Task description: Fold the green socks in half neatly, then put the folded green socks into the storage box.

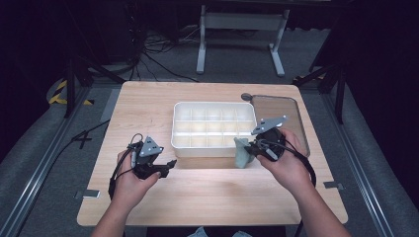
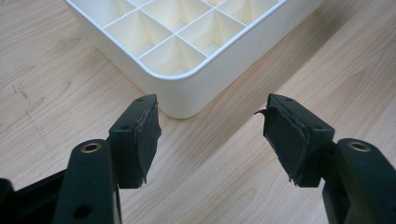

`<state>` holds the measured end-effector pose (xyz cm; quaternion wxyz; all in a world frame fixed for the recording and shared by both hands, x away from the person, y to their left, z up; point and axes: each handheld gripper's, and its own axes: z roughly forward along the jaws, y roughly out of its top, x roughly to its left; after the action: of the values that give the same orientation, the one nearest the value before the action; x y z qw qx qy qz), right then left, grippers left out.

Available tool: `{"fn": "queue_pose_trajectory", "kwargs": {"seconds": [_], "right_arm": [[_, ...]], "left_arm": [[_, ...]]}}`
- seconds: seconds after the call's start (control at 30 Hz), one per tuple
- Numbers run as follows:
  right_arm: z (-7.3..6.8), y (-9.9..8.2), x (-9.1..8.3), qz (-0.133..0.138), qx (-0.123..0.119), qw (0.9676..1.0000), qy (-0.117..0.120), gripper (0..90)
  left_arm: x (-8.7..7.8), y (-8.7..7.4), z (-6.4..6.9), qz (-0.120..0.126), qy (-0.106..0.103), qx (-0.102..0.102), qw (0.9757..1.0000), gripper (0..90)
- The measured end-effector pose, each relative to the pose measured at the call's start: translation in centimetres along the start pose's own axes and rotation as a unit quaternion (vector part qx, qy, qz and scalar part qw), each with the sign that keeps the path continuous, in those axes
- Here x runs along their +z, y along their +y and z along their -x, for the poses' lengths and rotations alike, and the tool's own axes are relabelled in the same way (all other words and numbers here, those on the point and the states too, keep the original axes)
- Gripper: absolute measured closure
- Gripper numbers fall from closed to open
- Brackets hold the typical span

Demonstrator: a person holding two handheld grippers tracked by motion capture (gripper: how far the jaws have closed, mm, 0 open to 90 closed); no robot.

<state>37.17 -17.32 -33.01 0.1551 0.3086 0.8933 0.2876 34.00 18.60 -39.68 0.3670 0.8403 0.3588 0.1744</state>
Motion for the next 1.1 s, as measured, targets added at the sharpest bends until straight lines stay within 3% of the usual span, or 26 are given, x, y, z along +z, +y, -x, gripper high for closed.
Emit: {"fn": "queue_pose_trajectory", "kwargs": {"seconds": [0.27,0.67,0.8,0.83,1.1], "right_arm": [[1.3,0.7,-0.6,0.011,-0.015,0.9990,-0.041,79.8],[3.1,1.0,-0.2,0.020,0.000,0.9982,-0.057,79.7],[3.5,1.1,-0.2,0.024,0.007,0.9981,-0.057,79.6],[3.6,1.2,-0.1,0.025,0.008,0.9980,-0.057,79.5],[4.4,1.5,0.6,0.019,0.009,0.9974,-0.069,79.3]], "left_arm": [[0.1,0.1,-0.2,-0.004,0.001,0.001,1.0000,37.4],[0.1,0.1,-0.2,-0.002,-0.003,-0.007,1.0000,37.5],[0.1,0.1,-0.1,0.002,-0.004,-0.006,1.0000,38.6],[0.1,0.2,-0.2,0.005,0.000,0.003,1.0000,38.6],[0.0,0.1,-0.3,0.005,-0.002,-0.003,1.0000,38.5]]}}
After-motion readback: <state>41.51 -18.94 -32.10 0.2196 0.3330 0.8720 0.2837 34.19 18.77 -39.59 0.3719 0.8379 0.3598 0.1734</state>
